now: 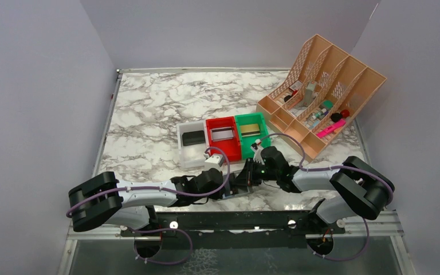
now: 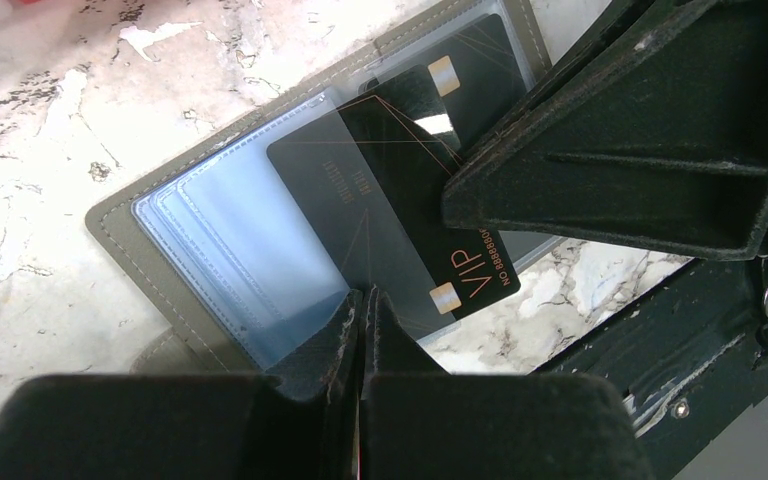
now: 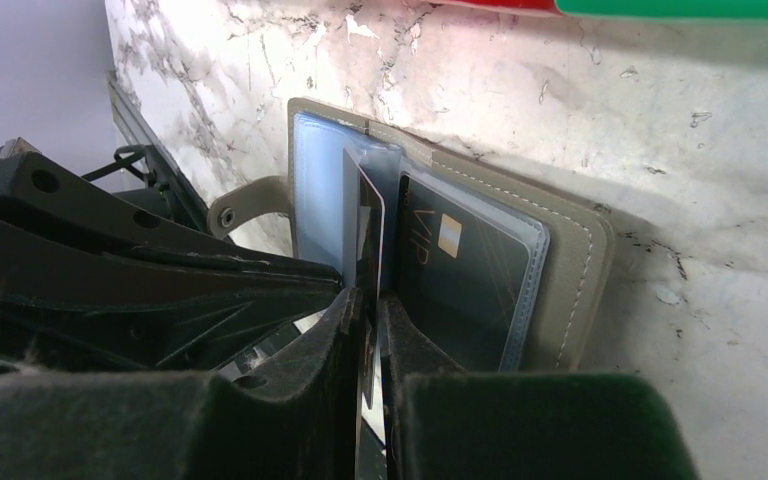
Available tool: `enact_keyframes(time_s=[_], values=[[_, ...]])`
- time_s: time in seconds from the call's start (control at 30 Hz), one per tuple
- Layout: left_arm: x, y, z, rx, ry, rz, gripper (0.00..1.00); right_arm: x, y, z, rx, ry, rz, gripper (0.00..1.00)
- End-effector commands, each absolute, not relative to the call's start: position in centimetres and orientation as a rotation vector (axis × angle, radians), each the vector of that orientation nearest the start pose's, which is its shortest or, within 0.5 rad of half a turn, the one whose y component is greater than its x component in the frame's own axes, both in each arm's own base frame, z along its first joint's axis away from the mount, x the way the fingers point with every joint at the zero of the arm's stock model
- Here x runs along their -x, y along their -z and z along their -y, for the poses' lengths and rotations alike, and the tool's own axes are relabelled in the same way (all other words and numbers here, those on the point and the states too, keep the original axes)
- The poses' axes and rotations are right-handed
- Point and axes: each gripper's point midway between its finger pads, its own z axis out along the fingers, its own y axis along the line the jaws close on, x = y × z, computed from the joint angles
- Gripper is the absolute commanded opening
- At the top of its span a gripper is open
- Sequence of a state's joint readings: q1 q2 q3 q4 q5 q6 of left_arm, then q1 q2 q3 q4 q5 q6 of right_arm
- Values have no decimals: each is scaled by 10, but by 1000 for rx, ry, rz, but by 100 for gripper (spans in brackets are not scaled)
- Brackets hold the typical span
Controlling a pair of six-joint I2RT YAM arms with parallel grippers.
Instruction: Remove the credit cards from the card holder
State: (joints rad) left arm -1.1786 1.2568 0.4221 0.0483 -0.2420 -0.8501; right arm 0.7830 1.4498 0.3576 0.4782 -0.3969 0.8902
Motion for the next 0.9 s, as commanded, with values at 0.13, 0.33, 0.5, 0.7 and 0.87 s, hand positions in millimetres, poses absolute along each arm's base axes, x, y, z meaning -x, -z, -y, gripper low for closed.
enact_keyframes(time_s=[0.13, 0.33, 0.5, 0.7, 0.87], values=[[-117, -2, 252, -310, 569, -2511, 0, -156, -39, -299, 152, -1331, -2464, 17], [-117, -1, 252, -304, 574, -2513, 0, -156, -33, -301, 156, -1328, -2497, 17], [-117, -1, 253, -303, 577, -2515, 0, -156, -32, -301, 157, -1328, -2499, 17], [-116, -1, 253, -300, 583, -2515, 0, -152, -40, -304, 197, -1374, -2466, 16], [-116, -2, 253, -300, 589, -2513, 0, -151, -35, -304, 205, -1371, -2484, 18]])
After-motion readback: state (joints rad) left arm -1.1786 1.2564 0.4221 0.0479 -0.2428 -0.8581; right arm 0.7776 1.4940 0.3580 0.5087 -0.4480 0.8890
